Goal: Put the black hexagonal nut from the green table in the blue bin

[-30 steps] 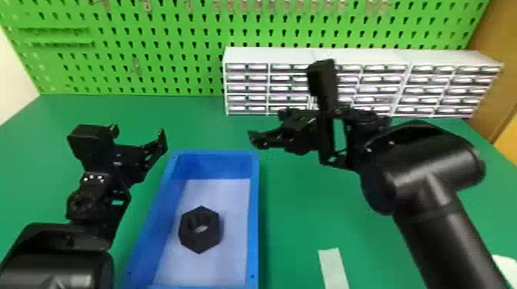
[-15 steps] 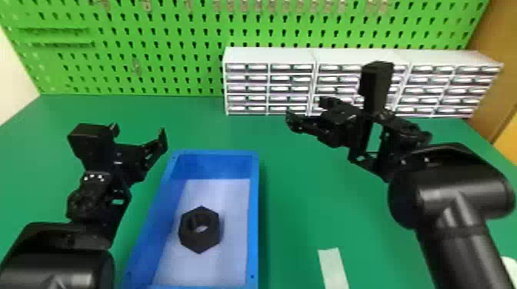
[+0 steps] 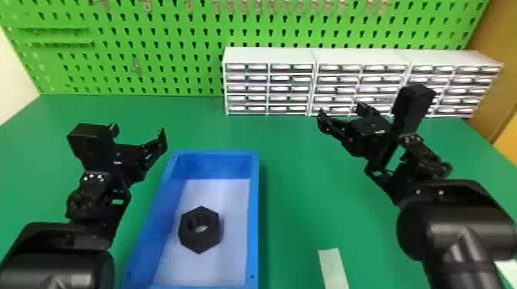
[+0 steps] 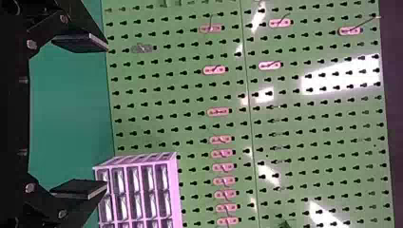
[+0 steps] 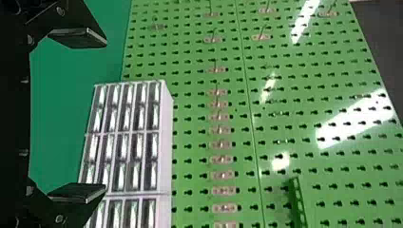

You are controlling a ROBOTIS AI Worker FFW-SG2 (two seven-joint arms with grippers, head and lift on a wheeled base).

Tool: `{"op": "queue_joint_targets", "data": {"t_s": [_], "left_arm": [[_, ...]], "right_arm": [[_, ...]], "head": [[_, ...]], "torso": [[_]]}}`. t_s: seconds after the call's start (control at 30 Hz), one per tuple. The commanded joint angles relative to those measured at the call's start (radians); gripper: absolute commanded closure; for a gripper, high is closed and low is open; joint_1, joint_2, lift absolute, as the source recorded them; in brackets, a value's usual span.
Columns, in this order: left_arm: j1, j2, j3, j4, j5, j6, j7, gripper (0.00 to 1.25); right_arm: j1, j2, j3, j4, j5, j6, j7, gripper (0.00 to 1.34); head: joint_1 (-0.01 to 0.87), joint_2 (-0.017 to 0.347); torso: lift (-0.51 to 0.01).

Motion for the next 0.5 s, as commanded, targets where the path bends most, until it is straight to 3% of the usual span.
{"op": "queue_joint_targets", "data": {"t_s": [0.0, 0.47], "left_arm": [[0.001, -0.001, 0.001, 0.000, 0.001, 0.000, 0.000, 0.25], [0.004, -0.001, 0.003, 0.000, 0.002, 0.000, 0.000, 0.25]], "right_arm": [[0.023, 0.008, -0.009, 0.036, 0.004, -0.076, -0.026, 0.22], [0.075, 0.037, -0.023, 0.084, 0.075, -0.240, -0.147, 0.22]], "head": [[0.686, 0.052], [0.686, 0.052]], "torso": [[-0.097], [-0.097]]}}
